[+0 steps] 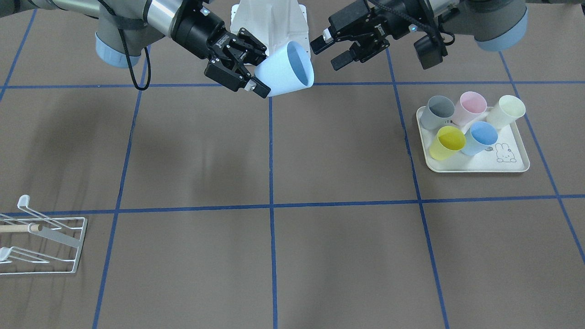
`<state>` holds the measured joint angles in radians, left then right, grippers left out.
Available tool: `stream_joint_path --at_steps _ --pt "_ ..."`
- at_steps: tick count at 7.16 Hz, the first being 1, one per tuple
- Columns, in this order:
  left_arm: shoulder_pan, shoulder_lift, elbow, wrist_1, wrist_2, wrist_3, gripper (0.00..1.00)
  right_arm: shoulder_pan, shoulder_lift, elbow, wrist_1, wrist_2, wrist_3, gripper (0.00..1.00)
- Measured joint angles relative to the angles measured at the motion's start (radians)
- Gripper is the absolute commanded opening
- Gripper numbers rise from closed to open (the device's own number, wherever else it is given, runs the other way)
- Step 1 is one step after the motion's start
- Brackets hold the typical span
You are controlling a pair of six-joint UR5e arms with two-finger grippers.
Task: Transfer IKEA cup to right arm and place on rack
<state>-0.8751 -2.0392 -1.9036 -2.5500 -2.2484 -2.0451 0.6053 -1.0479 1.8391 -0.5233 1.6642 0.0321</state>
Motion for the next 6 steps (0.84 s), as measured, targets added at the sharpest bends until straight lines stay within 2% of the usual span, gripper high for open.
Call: stream_joint_path --at_steps 3,6 --pt "-0.08 0.146 -0.003 0.039 0.006 0.246 1.0 0.086 0.001 0.105 -0.344 0.004 -0.003 0.53" --pt "-0.137 0.276 -0.004 0.181 0.012 0.602 1.0 0.188 0.001 0.124 -0.581 0.011 -0.112 0.48"
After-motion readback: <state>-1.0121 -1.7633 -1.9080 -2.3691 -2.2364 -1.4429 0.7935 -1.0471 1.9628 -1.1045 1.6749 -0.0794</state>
